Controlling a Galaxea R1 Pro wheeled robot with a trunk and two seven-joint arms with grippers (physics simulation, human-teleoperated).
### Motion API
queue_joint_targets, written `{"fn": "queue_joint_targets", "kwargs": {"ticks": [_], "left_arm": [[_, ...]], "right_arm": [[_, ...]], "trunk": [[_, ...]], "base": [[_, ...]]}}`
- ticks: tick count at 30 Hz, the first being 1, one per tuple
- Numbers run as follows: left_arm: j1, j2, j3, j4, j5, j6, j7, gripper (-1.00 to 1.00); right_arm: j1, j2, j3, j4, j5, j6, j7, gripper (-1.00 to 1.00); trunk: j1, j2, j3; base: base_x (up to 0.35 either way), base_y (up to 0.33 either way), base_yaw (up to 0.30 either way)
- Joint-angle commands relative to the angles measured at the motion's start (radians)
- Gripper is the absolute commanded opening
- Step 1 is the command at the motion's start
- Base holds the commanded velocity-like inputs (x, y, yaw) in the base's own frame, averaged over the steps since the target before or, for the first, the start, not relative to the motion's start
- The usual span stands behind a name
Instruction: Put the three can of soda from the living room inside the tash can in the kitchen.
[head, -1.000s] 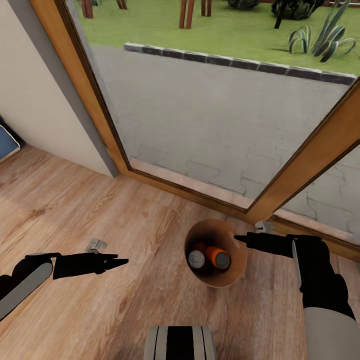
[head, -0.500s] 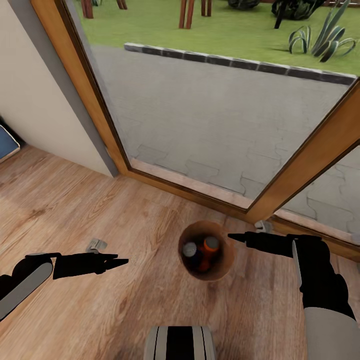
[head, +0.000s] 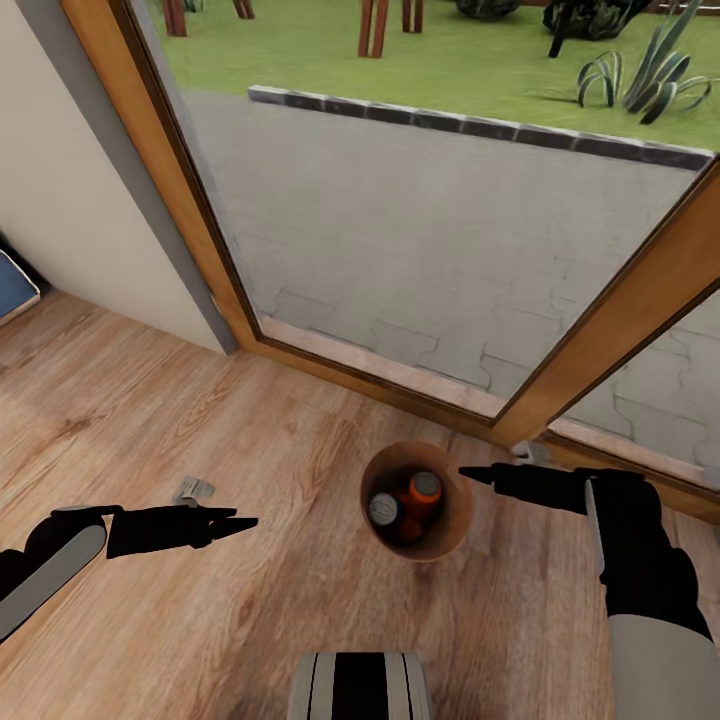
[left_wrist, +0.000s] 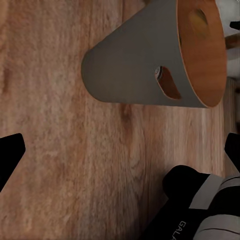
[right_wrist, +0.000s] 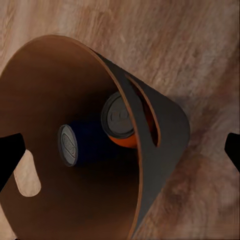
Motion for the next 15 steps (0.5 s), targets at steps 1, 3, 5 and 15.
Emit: {"fn": "queue_joint_targets", "kwargs": {"ticks": [1, 3, 5, 15], "left_arm": [[0.000, 0.000, 0.000, -0.001, 0.001, 0.000, 0.000, 1.00], [0.000, -0.001, 0.000, -0.007, 0.006, 0.002, 0.000, 1.00], [0.000, -0.001, 0.001, -0.008, 0.008, 0.003, 0.000, 1.00], [-0.001, -0.005, 0.003, -0.011, 0.013, 0.010, 0.001, 1.00]], "right_arm": [[0.000, 0.000, 0.000, -0.001, 0.000, 0.000, -0.003, 1.00], [0.000, -0.002, 0.000, -0.007, 0.001, 0.002, -0.013, 1.00], [0.000, -0.003, 0.000, -0.020, 0.001, 0.002, -0.015, 1.00], [0.000, -0.010, -0.001, -0.113, 0.002, 0.002, -0.010, 1.00]], "trunk": [[0.000, 0.000, 0.000], [0.000, 0.000, 0.000], [0.000, 0.000, 0.000], [0.000, 0.000, 0.000]], "base": [[0.000, 0.000, 0.000], [0.000, 0.000, 0.000], [0.000, 0.000, 0.000], [0.000, 0.000, 0.000]]}}
